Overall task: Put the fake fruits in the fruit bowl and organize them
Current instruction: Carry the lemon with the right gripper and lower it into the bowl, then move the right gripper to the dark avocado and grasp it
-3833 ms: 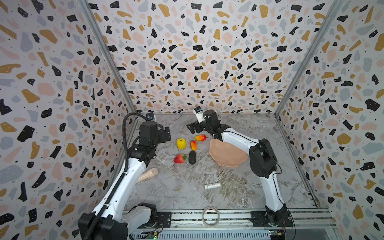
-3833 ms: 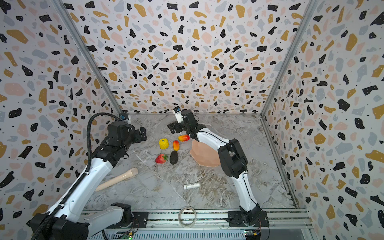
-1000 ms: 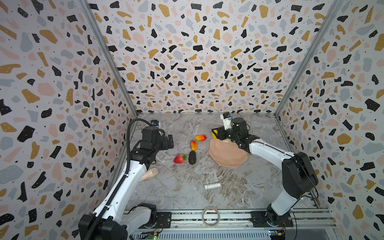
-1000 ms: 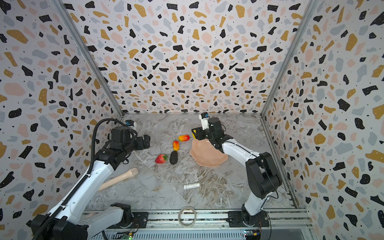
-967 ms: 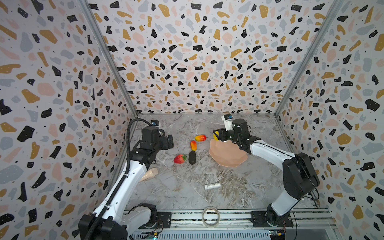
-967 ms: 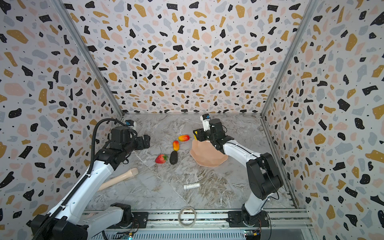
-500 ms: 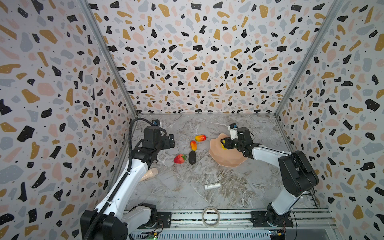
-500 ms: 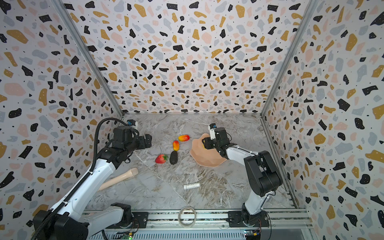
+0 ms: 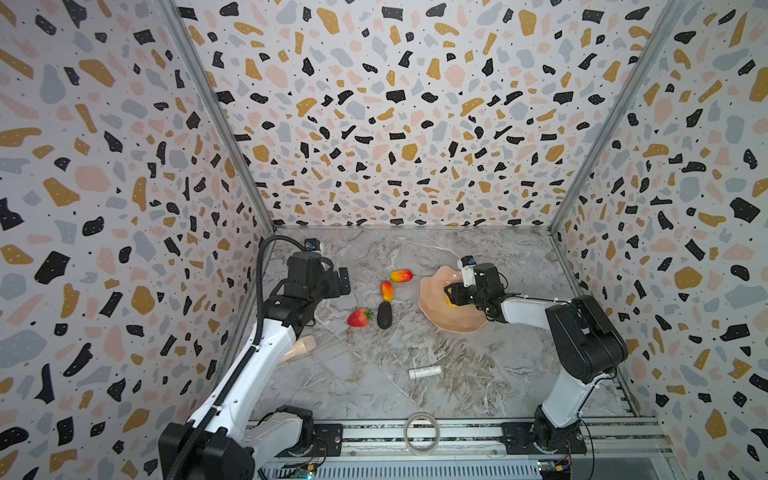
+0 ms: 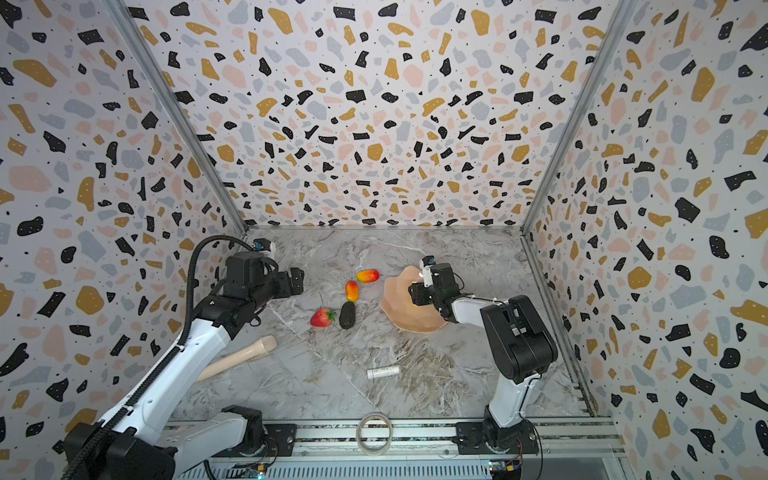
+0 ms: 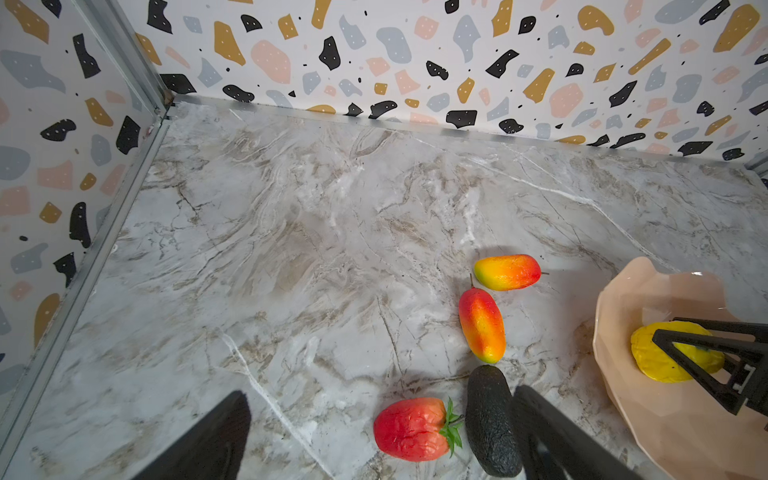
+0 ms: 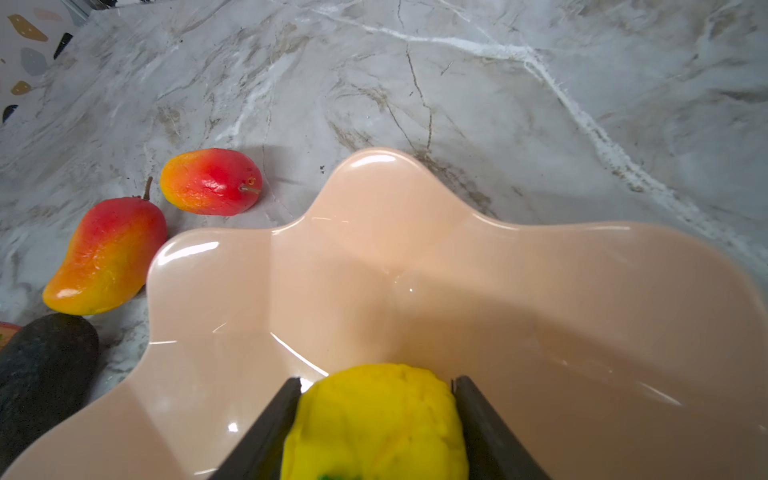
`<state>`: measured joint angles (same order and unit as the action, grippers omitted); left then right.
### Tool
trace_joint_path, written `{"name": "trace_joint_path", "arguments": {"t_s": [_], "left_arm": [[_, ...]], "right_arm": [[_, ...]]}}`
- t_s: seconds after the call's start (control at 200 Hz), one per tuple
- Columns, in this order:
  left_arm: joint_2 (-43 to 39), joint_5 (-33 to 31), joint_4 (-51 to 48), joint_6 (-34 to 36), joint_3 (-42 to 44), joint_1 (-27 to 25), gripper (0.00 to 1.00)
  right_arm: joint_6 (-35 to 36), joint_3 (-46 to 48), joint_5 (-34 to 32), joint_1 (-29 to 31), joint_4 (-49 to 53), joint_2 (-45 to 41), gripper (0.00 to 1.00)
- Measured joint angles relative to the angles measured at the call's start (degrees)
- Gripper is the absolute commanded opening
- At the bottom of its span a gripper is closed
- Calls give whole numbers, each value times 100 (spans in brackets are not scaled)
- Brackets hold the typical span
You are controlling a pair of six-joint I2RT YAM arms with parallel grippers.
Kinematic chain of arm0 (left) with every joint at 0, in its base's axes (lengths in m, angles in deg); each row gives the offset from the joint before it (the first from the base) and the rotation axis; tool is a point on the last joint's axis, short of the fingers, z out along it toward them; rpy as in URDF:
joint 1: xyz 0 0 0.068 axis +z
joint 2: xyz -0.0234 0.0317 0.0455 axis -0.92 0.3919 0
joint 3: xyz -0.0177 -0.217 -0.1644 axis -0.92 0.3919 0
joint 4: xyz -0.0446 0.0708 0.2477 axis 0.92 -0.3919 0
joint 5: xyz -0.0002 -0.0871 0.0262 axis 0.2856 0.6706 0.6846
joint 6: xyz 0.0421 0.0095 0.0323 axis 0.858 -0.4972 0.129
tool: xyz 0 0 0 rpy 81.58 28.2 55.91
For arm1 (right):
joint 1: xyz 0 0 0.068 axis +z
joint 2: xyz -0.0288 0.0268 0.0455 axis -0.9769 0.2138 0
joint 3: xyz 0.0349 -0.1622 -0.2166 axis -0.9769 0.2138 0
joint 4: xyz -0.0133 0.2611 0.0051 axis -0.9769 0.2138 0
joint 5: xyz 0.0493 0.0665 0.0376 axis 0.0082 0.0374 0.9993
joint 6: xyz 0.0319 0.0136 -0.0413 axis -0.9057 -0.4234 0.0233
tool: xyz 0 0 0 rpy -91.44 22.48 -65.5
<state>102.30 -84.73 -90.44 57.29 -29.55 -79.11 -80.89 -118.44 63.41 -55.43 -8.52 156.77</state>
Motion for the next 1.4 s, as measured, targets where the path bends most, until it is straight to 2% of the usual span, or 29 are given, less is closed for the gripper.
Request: {"name": "trace_joint_path", "arguments": {"t_s": [0.115, 0.26, 0.35, 0.551, 0.781, 1.021, 1.242, 1.397], "left_arm": [[0, 0, 0, 0, 0, -4, 100], [-2, 0, 11, 0, 0, -4, 100], [-2, 2, 22, 0, 0, -4, 100], [-24, 4, 37, 2, 20, -11, 100], [-149, 0, 33, 0, 74, -11, 100], [-334, 0, 33, -2, 111, -11, 100], [-358, 0, 33, -2, 111, -11, 100], [-358, 15, 39, -2, 129, -11, 100]], "right_arm": [[31, 0, 2, 0, 24, -4, 80], [105, -4, -9, 0, 229, -192, 88], [170, -42, -15, 4, 382, -428, 100], [428, -385, -208, 262, 739, -940, 99], [820, -994, -72, 1207, 940, -955, 99], [876, -1567, 365, 2057, 898, -2, 99], [516, -1832, 505, 2299, 914, 837, 93], [293, -2028, 496, 2474, 946, 1191, 85]]}}
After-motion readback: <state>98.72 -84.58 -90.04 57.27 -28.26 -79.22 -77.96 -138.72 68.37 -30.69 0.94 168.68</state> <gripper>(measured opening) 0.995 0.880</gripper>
